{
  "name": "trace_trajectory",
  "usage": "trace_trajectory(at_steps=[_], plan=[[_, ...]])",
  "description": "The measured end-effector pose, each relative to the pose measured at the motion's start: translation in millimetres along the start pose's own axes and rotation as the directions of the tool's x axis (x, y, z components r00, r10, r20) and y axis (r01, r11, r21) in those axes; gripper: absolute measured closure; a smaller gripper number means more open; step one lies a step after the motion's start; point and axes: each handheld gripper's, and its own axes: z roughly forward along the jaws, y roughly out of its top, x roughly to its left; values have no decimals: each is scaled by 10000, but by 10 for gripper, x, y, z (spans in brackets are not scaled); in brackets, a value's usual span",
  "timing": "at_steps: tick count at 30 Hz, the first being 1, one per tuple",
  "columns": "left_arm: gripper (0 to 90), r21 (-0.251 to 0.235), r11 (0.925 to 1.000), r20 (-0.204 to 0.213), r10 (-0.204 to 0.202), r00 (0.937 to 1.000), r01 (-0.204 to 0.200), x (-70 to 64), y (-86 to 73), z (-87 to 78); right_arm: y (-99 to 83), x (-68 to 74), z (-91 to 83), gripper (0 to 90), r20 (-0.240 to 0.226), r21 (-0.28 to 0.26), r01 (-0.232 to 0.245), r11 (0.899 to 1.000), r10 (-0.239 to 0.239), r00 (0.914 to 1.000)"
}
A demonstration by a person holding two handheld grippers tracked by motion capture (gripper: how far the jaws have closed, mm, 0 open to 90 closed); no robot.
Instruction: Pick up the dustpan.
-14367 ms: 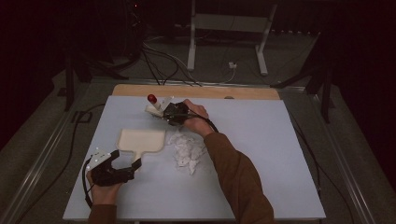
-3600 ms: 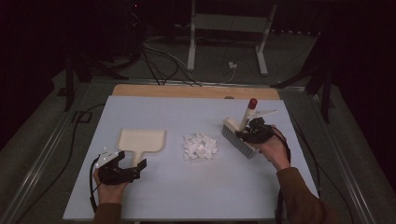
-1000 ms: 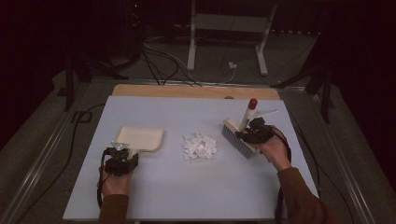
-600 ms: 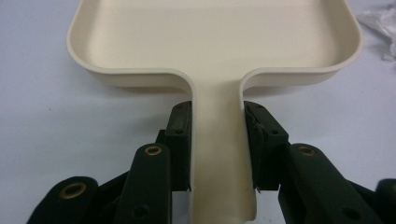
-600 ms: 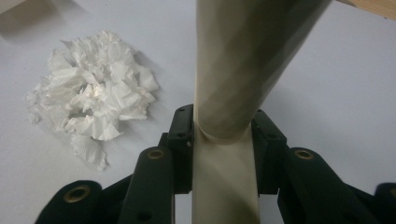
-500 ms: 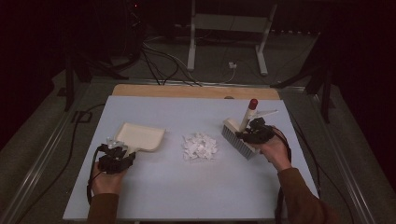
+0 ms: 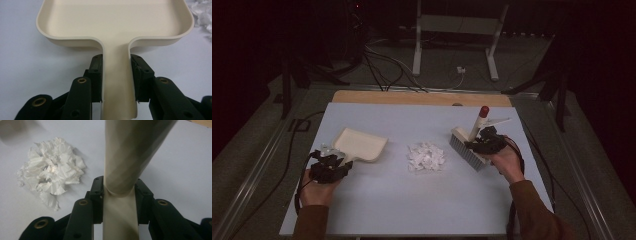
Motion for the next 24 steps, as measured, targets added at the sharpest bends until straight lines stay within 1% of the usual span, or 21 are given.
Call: trace_trajectory(at_steps=[7,8,11,12,13,15,19,24], plan=[[668,-9,9984,238,573,9981,-573,15,28,1,-1,0,-2,674,-40,4,-22,10000,22,10000],[668,-33,9983,260,580,9980,-579,12,30,3,-1,-2,-2,674,-38,1,-32,10000,32,10000],[668,-22,9969,352,785,9963,-784,-1,43,3,-2,-5,-3,674,8,-13,-45,10000,45,10000],[668,-19,9957,444,923,9947,-923,-7,51,-1,-2,-5,-4,674,8,-7,-70,10000,70,10000],[668,-34,9954,479,954,9943,-954,-16,55,0,-2,-5,-4,674,0,-7,-86,10000,86,10000],[668,10,9929,515,1185,9916,-1187,-30,69,1,-1,-2,-5,674,36,-4,-84,10000,84,10000],[668,97,9867,636,1616,9848,-1626,-57,92,4,2,11,-6,674,46,8,-158,9999,158,9999],[668,179,9801,794,1955,9775,-1975,-82,110,1,10,24,-17,675,67,-5,-161,9999,161,9998]])
